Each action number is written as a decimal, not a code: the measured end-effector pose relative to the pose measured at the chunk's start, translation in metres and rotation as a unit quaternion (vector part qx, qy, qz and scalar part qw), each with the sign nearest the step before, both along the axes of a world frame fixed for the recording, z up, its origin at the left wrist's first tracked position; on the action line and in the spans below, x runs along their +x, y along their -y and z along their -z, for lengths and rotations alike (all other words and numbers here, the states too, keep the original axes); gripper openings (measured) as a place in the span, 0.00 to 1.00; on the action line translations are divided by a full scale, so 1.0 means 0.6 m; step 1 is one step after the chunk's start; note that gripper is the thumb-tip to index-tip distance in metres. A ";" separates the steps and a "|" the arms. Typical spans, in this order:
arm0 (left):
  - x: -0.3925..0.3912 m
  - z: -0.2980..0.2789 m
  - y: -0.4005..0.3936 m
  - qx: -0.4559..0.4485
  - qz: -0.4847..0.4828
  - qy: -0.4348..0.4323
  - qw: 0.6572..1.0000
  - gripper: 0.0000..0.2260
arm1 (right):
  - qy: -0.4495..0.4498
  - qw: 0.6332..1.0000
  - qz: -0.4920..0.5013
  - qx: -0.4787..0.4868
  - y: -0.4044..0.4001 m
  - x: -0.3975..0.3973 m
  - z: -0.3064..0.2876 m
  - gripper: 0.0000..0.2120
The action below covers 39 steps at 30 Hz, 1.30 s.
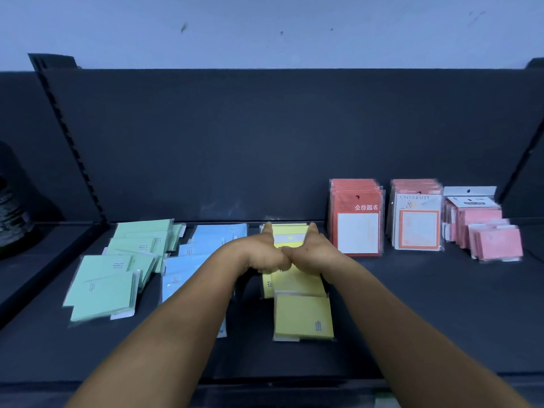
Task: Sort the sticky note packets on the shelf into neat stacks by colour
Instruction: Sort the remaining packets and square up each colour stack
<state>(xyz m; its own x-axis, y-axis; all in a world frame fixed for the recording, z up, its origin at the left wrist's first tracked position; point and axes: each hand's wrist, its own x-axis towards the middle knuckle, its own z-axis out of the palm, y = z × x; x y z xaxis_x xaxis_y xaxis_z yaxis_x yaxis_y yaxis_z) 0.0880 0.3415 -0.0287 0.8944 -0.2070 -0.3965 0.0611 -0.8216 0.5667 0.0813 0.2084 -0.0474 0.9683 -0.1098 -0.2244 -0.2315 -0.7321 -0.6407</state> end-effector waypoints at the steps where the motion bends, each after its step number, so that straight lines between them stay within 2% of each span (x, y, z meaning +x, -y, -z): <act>1: 0.004 0.004 0.001 -0.005 -0.006 -0.007 1.000 0.48 | -0.001 1.000 0.001 0.000 0.000 0.002 0.001 0.48; 5: 0.017 0.012 -0.001 -0.028 -0.044 -0.008 0.999 0.56 | -0.003 1.000 0.006 0.015 0.006 0.007 0.002 0.50; 9: 0.024 0.018 0.000 -0.040 -0.058 -0.005 0.998 0.59 | -0.001 0.999 0.022 0.034 0.013 0.011 0.007 0.52; 13: 0.018 0.030 -0.004 -0.105 -0.078 0.001 0.991 0.60 | 0.017 0.997 0.031 0.063 0.007 0.014 0.010 0.52; 16: 0.011 0.037 -0.001 -0.150 -0.084 0.015 0.985 0.47 | 0.047 0.993 0.042 0.096 0.005 0.014 0.015 0.50; 19: 0.004 0.036 -0.001 -0.158 -0.086 0.045 0.983 0.54 | 0.061 0.991 0.042 0.109 0.008 0.009 0.017 0.50; 23: -0.010 0.038 -0.005 -0.166 -0.086 0.058 0.981 0.56 | 0.054 0.991 0.022 0.122 0.013 0.005 0.017 0.60; 29: -0.017 0.039 -0.004 -0.177 -0.091 0.067 0.978 0.57 | 0.060 0.985 0.012 0.159 0.018 0.003 0.018 0.58; 36: -0.036 0.042 -0.005 -0.270 -0.094 0.140 0.948 0.59 | 0.173 0.962 -0.034 0.210 0.019 -0.013 0.009 0.55; 39: -0.045 0.038 -0.002 -0.292 -0.087 0.177 0.936 0.59 | 0.194 0.954 -0.040 0.223 0.025 -0.017 0.003 0.54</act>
<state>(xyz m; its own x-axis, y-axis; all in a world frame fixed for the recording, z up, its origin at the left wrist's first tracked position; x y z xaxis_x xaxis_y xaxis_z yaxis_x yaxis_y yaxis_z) 0.0609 0.3425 -0.0516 0.9887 -0.1343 0.0669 -0.1117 -0.3611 0.9258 0.0712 0.1937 -0.0490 0.9893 -0.0089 0.1456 0.1319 -0.3717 -0.9189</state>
